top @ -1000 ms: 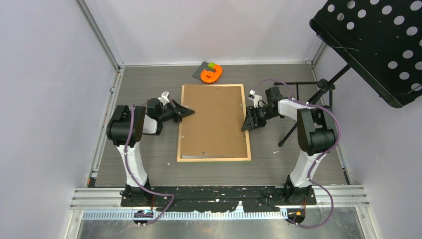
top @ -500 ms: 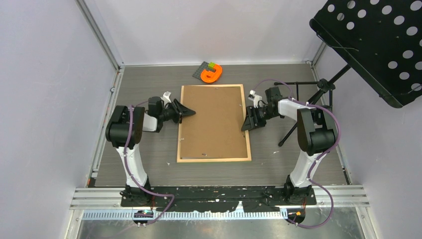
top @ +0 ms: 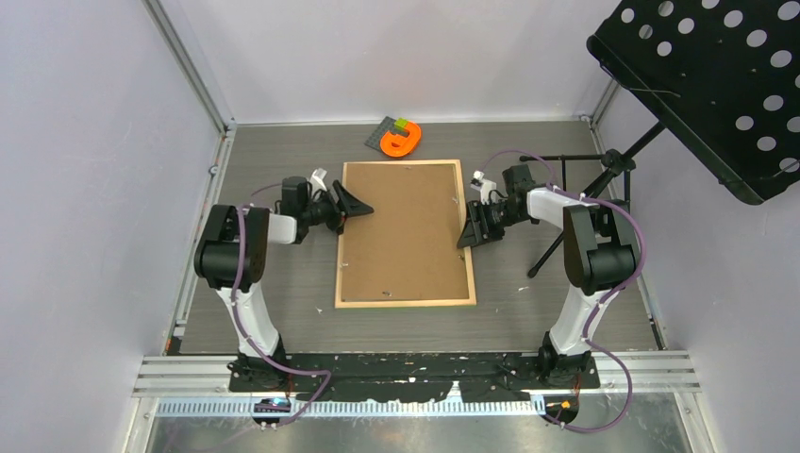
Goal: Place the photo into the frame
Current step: Place the photo frame item in the photo frame.
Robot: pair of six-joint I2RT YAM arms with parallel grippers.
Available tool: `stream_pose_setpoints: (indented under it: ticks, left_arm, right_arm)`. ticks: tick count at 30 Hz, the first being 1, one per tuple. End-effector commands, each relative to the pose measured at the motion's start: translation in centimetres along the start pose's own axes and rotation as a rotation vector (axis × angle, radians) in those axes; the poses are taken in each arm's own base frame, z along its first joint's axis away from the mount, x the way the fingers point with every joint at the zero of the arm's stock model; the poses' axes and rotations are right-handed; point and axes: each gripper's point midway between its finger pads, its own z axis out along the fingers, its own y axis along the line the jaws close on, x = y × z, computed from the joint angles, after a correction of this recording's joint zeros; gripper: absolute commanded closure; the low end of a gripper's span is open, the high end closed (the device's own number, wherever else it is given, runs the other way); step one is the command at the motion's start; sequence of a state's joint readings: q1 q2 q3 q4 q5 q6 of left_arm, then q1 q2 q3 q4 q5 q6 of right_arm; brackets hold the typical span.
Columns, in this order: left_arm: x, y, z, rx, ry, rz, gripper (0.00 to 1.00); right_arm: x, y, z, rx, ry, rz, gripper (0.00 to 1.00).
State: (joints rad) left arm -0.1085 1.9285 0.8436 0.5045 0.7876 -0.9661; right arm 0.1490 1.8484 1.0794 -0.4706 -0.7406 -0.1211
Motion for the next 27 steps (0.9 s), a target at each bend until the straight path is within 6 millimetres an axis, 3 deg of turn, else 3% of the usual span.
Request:
stream_pose_setpoints:
  ticks: [1,11,27]
  left_arm:
    - [0.3,1.6,-0.7,-0.115,0.002,0.029,0.31]
    - [0.5,1.4,-0.5,-0.163,0.033,0.054,0.20]
    - [0.8,-0.9,-0.9,-0.295,0.068,0.175,0.07]
  right_arm:
    - [-2.2,1.2,-0.2,-0.045,-0.051,-0.051,0.43]
    - [-2.0,1.3,-0.4,-0.039,-0.052,-0.060,0.43]
    - [-1.9,1.4,-0.4,-0.040,-0.051,-0.061,0.43]
